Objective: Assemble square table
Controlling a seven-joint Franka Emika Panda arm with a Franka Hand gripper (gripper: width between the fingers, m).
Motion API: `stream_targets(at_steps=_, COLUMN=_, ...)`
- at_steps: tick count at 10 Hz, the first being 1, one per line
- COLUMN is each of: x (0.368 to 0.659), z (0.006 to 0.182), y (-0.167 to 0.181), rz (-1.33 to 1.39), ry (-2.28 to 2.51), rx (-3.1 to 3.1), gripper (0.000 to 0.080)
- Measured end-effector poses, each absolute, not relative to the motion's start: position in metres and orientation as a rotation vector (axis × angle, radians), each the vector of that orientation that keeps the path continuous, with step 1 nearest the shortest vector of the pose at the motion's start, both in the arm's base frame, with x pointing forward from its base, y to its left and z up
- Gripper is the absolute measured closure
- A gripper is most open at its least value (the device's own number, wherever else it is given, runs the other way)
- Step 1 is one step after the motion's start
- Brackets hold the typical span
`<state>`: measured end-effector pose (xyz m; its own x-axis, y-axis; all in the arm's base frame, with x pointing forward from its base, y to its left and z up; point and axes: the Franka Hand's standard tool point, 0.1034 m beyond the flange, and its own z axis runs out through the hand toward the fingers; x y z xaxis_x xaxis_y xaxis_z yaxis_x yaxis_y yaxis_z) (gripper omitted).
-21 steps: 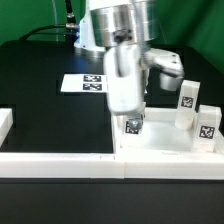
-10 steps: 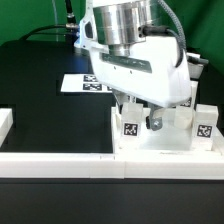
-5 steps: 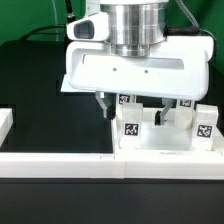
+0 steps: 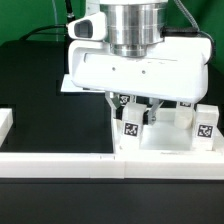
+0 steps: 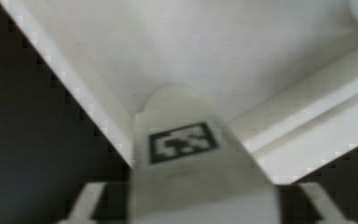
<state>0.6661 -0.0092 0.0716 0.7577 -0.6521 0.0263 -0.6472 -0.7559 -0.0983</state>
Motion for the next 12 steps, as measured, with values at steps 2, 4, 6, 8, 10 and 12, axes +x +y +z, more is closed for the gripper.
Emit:
stream_targets(at_steps=2, x=0.666, z=0.071, y=-0.010, rz=-0.081, ry=1.244, rx=-2.790, gripper=0.0507)
stream_targets(at_steps=4, x=0.665, z=0.072, y=-0.012, rz=-0.023, ry=1.587, rx=-2.604, gripper=0.0507)
stream_targets(at_steps=6, x=0.666, z=0.076, y=-0.010, rz=0.124, ry=1.963, rx=-2.309, gripper=0.0507)
stream_targets(at_steps=8, x=0.673, z=0.082, y=-0.006, rz=0.211, ry=2.302, rx=-1.923, gripper=0.0507)
stream_targets(at_steps=10, x=0.674, z=0.081, y=-0.006, rz=0.217, ry=2.502, rx=-1.665, gripper=0.0507)
stream_targets(at_steps=12, x=0.670, z=0.077, y=-0.011, rz=0.222, ry=2.602, rx=-1.548, gripper=0.0506)
